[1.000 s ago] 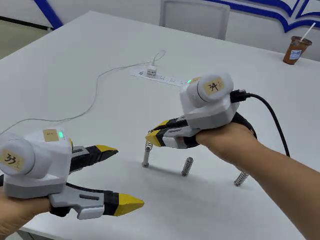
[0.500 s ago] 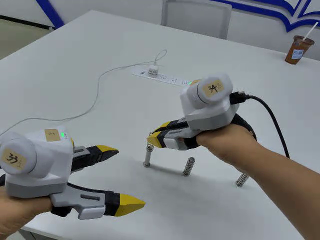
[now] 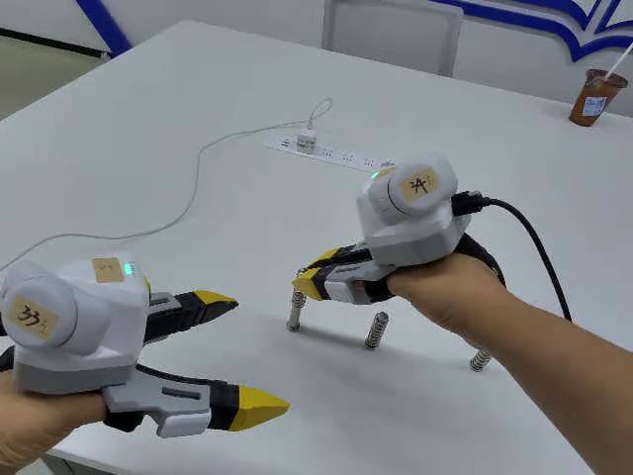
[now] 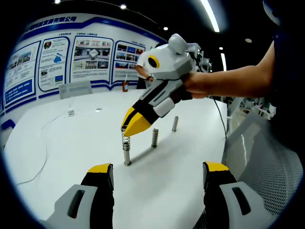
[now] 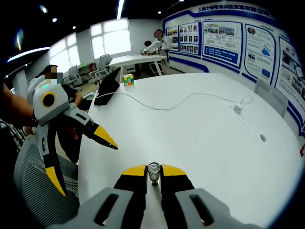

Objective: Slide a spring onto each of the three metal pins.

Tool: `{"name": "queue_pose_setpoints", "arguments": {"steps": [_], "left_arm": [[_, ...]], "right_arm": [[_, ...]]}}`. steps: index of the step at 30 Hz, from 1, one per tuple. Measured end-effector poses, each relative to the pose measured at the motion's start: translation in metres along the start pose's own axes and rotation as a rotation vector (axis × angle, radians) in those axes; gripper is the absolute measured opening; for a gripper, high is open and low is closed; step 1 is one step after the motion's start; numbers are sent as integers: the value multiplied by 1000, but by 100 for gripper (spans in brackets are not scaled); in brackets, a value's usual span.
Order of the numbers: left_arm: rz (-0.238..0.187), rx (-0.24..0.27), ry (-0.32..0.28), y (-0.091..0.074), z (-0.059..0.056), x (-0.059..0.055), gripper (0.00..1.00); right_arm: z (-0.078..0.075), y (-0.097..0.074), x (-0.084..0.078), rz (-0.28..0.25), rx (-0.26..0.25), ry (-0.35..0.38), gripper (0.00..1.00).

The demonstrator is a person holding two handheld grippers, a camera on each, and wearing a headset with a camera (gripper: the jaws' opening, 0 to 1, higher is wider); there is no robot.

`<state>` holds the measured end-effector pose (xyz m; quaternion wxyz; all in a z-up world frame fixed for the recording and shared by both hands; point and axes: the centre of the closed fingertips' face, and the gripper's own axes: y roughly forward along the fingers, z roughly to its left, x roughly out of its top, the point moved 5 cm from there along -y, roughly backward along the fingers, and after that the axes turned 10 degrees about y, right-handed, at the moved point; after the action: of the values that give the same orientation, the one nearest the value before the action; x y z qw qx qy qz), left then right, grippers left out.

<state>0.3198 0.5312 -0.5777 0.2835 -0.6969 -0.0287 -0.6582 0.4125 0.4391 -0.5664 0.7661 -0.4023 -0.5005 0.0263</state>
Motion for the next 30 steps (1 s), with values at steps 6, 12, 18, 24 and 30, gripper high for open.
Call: {"name": "queue_pose_setpoints", "arguments": {"steps": [6,12,18,24,30], "left_arm": [[6,0,-2,1,1,-1,78],[10,-1,-6,2,1,-3,78],[12,-1,-10,2,1,-4,77],[11,0,-13,2,1,-5,77],[10,1,-18,2,2,-6,77]], "right_arm": [[0,5,-5,6,4,4,12],[-1,11,-10,14,6,6,12],[-1,15,-14,25,5,-1,12],[0,19,-17,40,-1,-20,12],[0,22,-20,55,-4,-31,12]]}}
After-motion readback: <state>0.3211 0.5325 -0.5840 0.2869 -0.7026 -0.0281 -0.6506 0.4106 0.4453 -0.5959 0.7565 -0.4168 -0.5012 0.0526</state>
